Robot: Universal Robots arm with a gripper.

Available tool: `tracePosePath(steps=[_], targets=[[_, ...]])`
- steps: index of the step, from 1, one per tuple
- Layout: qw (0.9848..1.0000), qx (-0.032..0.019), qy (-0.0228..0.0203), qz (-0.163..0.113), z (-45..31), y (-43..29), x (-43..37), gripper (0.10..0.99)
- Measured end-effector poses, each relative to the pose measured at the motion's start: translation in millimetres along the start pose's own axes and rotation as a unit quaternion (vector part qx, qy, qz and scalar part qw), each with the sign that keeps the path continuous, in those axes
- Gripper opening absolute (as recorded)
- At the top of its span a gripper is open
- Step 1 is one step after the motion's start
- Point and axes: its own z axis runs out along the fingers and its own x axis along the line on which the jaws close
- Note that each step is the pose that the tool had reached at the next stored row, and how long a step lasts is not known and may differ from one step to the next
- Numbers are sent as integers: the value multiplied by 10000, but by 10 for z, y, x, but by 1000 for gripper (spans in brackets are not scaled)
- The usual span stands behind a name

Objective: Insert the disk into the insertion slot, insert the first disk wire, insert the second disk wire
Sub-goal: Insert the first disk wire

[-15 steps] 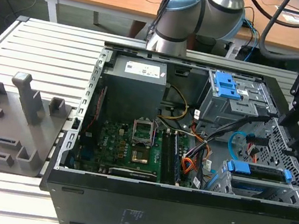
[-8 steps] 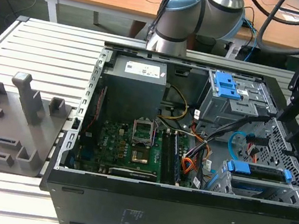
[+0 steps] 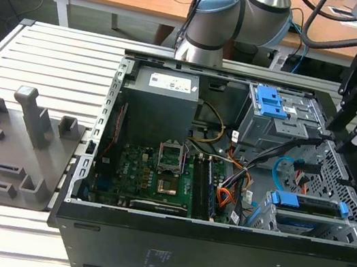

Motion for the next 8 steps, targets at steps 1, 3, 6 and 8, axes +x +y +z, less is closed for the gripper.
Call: tracePosePath(steps=[1,3,6,8], targets=[[10000,0,1,0,-1,-1,-15,482],[10000,0,1,0,-1,-4,-49,482],[10000,0,9,1,25,-6,-70,482],[10000,0,10,0,48,-7,-71,482]])
